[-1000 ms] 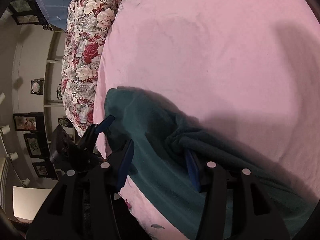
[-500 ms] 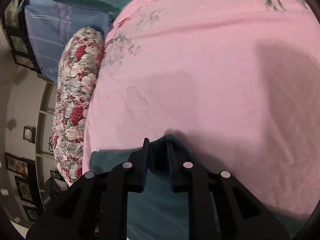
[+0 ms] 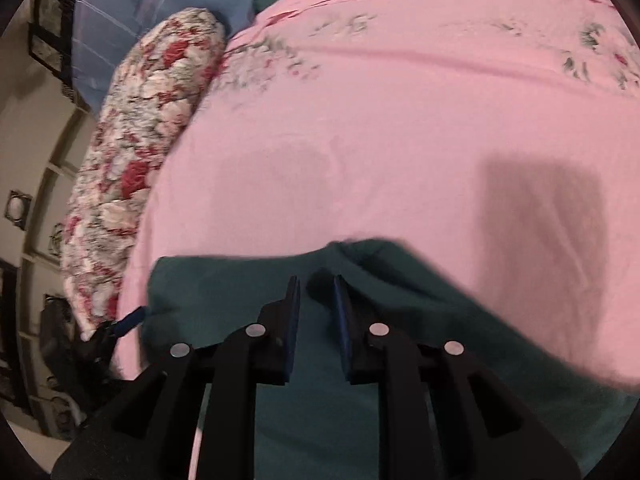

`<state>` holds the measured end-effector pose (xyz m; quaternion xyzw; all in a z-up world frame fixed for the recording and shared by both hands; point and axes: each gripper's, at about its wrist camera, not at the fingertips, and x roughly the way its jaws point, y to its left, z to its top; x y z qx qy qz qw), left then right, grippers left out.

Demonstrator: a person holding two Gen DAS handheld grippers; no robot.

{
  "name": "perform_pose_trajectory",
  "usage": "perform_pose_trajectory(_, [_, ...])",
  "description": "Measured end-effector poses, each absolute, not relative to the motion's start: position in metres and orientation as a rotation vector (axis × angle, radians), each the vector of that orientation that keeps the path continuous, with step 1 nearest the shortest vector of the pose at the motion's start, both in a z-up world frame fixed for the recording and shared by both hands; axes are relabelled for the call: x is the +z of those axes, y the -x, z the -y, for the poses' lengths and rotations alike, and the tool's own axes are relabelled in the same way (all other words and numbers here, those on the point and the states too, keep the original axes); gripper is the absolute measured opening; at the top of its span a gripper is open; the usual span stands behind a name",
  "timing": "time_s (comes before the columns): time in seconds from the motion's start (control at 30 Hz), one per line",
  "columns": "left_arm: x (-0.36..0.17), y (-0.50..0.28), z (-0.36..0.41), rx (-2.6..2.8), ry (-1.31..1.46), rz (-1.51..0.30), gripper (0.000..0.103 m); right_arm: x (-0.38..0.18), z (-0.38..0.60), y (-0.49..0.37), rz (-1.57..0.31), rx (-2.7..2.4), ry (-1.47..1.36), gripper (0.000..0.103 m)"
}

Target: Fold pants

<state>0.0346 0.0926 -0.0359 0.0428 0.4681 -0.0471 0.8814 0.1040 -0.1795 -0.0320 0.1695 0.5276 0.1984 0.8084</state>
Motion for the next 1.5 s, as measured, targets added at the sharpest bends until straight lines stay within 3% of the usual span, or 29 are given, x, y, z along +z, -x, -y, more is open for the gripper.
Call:
perform_pose_trajectory(0.1, [-0.034,-0.029,-0.122,-0.070,-0.006,-0.984,0.097,-0.038,0.198,-0.110,-1.127,0.418,-0.416,0.000])
perform_pose_trajectory(0.17, [-0.022,-0.017,-0.135,-0.102,0.056,-0.949,0.096,-0.025,0.195,-0.101,-1.096,0.426,-0.390,0.008])
perform_pose_trajectory(0.27, [0.002,-0.004,-0.131,-0.169,0.053,-0.864,0.097,0.007,0.175,-0.076,-1.041,0.535,-0.352,0.008])
perform_pose_trajectory(0.4, [0.022,-0.032,-0.095,-0.296,0.078,-0.841,0.097,0.005,0.167,-0.045,-1.099,0.576,-0.326,0.012])
perform_pose_trajectory(0.5, [0.007,-0.073,-0.067,-0.324,0.049,-0.909,0.097,-0.019,0.178,-0.030,-1.140,0.494,-0.321,0.018])
perform_pose_trajectory(0.57, [-0.024,-0.104,-0.066,-0.293,0.074,-1.011,0.097,-0.037,0.189,-0.026,-1.145,0.485,-0.375,0.015])
perform_pose_trajectory(0.63, [-0.035,-0.111,-0.068,-0.277,0.063,-0.997,0.097,-0.034,0.203,-0.015,-1.134,0.461,-0.380,0.021])
perform_pose_trajectory(0.77, [-0.034,-0.109,-0.063,-0.249,0.014,-0.989,0.097,0.009,0.279,0.037,-0.945,0.373,-0.380,0.023])
perform_pose_trajectory(0.83, [-0.030,-0.109,-0.065,-0.235,0.032,-0.984,0.097,0.019,0.361,0.073,-0.858,0.150,-0.408,0.031])
perform_pose_trajectory(1.03, [0.018,-0.082,-0.039,-0.244,0.061,-0.889,0.097,0.002,0.556,0.156,-0.820,-0.476,-0.433,0.035])
perform_pose_trajectory(1.1, [0.028,-0.073,-0.017,-0.289,0.053,-0.887,0.097,-0.005,0.580,0.157,-0.837,-0.460,-0.446,0.033])
perform_pose_trajectory(1.17, [0.032,-0.063,0.011,-0.348,0.027,-0.892,0.097,-0.018,0.589,0.147,-0.901,-0.414,-0.464,0.020])
perform_pose_trajectory(1.23, [0.030,-0.054,0.034,-0.386,-0.010,-0.898,0.097,-0.032,0.581,0.136,-0.981,-0.380,-0.431,0.000])
perform_pose_trajectory(1.4, [0.010,-0.043,0.060,-0.428,-0.042,-0.954,0.097,-0.037,0.572,0.143,-1.026,-0.454,-0.267,0.000])
perform_pose_trajectory(1.5, [-0.005,-0.047,0.063,-0.428,-0.041,-0.998,0.097,-0.036,0.589,0.156,-1.000,-0.454,-0.308,0.000])
